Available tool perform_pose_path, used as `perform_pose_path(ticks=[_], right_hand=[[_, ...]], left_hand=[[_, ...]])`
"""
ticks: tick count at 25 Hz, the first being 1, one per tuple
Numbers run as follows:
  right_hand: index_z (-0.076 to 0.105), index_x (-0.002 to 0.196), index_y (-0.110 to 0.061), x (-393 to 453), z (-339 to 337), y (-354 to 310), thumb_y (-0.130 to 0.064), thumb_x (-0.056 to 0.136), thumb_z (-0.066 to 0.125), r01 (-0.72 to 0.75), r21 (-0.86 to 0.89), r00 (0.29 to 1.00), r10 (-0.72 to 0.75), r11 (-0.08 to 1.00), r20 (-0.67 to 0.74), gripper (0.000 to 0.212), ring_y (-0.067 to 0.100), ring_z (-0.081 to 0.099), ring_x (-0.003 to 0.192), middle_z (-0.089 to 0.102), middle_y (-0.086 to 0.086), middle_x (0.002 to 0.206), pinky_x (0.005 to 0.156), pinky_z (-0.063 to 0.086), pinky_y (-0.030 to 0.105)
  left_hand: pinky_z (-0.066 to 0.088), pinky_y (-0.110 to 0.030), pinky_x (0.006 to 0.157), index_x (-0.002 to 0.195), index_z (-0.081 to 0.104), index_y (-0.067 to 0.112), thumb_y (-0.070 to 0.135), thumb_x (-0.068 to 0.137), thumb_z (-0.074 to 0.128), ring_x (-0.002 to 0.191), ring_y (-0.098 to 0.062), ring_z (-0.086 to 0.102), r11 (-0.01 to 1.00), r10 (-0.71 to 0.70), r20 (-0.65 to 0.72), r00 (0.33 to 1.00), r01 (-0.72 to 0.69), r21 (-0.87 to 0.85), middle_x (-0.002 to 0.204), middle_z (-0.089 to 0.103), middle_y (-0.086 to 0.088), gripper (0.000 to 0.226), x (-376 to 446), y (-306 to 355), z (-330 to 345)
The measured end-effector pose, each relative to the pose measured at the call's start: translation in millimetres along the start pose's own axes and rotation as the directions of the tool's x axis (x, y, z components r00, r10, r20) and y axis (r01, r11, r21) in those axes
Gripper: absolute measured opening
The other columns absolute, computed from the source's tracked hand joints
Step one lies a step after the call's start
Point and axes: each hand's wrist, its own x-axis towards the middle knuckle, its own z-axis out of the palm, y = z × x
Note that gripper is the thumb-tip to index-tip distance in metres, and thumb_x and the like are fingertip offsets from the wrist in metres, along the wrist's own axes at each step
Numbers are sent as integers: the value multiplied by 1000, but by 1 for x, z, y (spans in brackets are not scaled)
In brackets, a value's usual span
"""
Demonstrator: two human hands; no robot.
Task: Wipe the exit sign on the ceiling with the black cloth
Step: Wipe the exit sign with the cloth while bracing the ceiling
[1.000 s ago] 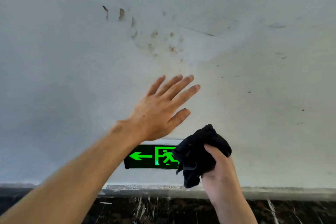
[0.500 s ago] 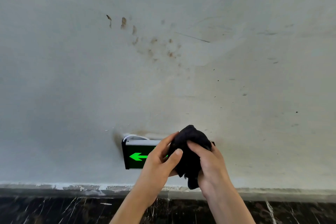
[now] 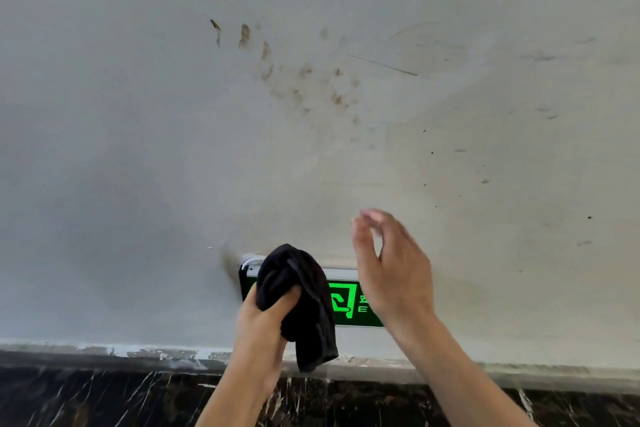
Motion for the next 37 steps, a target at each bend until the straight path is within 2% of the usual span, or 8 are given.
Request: perform_pose_path(ticks=[4,9,15,18,20,24,28,37], right_hand=[[37,145,-17,81,8,14,-42,94,44,500,-479,788,-608,721,-93,58,30,22,145,36,10,154,117,13,46],[20,151,-22,134,37,24,-48,93,47,513,-672,649,-754,534,-104,69,33,7,145,13,4,157,116,-11,50],[28,150,-22,144,48,32,-49,93,44,511,-690,516,-825,512,-230,65,33,18,142,23,4,159,115,3,55],[32,149,-22,144,49,31,-49,92,46,501,-694,501,-827,518,-255,64,32,23,141,23,3,153,115,7,55],[33,149,-23,144,49,32,-49,92,46,498,-691,500,-824,525,-266,64,32,23,141,22,3,152,115,7,55],[32,149,-24,146,51,32,-51,91,45,488,-699,500,-824,523,-267,65,32,23,141,22,2,153,115,8,55],[31,149,-24,148,50,32,-53,91,42,479,-711,510,-822,515,-252,66,32,22,140,28,3,155,115,6,54],[27,150,-23,149,52,33,-52,90,42,458,-729,492,-828,509,-269,68,34,19,140,24,5,152,115,5,55]], left_hand=[[57,-37,78,128,65,9,15,78,69,101,-30,74,947,-132,-14,991,122,-297,120,73,-19,50,7,1,-26],[62,-36,76,117,74,9,22,90,56,111,-30,71,903,-107,94,990,137,-408,125,71,-17,35,19,5,-34],[63,-38,69,114,77,17,37,89,57,99,-28,75,945,-29,-58,998,8,-328,114,76,-12,37,34,19,-52],[49,-54,102,136,63,24,76,87,38,121,-35,64,966,26,-124,992,-57,-252,131,69,-11,75,43,31,-77],[39,-54,108,135,61,28,74,94,29,125,-33,58,965,-6,-233,972,-56,-258,135,65,-12,70,53,29,-91],[52,-36,84,109,63,43,30,106,47,112,-17,61,972,221,-457,861,-232,35,120,63,5,21,67,11,-85],[55,-31,74,110,55,49,10,96,64,96,-7,66,885,362,-335,870,-209,415,106,66,17,43,78,-20,-76],[50,-31,59,114,52,36,-7,86,62,80,-17,62,861,307,-348,886,-103,498,96,64,3,53,95,-33,-89]])
